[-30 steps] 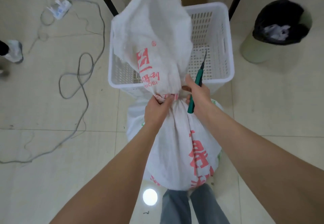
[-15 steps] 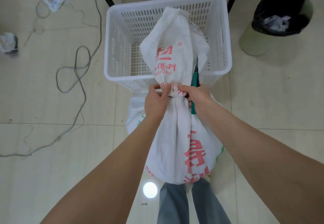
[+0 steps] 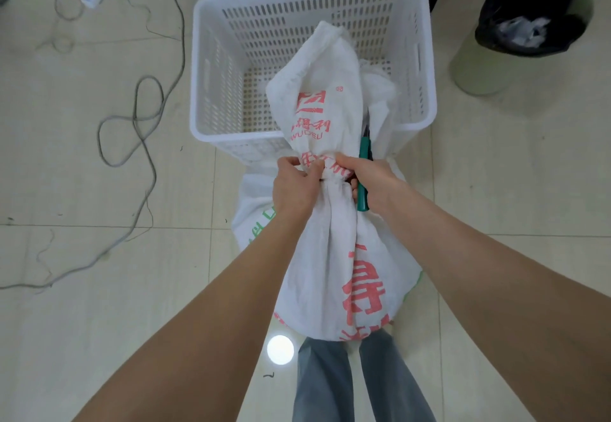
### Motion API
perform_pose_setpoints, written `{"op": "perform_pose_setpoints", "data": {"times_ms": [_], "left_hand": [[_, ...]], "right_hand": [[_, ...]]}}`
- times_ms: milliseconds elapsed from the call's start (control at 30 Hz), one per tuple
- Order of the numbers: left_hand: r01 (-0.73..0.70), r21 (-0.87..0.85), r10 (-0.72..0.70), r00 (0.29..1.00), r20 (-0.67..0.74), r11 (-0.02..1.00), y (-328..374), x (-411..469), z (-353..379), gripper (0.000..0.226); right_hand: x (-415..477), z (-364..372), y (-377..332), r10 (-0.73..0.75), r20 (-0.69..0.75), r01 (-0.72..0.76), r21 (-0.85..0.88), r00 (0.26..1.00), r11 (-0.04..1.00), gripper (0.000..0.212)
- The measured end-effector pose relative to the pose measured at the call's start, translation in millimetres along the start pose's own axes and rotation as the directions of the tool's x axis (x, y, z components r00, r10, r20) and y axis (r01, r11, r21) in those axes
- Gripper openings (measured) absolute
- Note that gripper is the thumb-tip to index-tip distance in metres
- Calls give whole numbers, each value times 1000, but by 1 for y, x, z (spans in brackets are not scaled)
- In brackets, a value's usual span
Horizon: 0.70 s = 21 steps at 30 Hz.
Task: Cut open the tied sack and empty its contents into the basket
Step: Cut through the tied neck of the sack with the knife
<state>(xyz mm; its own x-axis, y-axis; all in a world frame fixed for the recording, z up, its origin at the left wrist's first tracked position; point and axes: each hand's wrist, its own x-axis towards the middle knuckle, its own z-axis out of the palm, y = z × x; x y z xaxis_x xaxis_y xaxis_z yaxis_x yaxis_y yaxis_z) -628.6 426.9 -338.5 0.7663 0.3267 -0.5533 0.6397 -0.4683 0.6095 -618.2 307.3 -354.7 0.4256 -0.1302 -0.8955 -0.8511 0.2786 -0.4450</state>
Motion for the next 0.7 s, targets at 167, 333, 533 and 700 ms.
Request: {"op": "perform_pose_setpoints", "data": {"times_ms": [167,333,533,700], "left_hand": [[-464,313,499,866,-38,829,-7,-14,-10,17],[-551,291,566,824,40,782,-14,-11,-10,5],[-621,316,632,771,81,717,-10,-4,-11,7],[-690,439,715,686,139,576,-8,2,-10,6]], "right_hand": [[0,3,-8,-16,-17,17,17,1000,1000,30],[2,6,-10,-47,-60,45,-34,997,998,24],[11,6,-11,-98,-88,88,-117,991,989,24],[13,12,-13,-129,-98,116,-136,987,984,30]]}}
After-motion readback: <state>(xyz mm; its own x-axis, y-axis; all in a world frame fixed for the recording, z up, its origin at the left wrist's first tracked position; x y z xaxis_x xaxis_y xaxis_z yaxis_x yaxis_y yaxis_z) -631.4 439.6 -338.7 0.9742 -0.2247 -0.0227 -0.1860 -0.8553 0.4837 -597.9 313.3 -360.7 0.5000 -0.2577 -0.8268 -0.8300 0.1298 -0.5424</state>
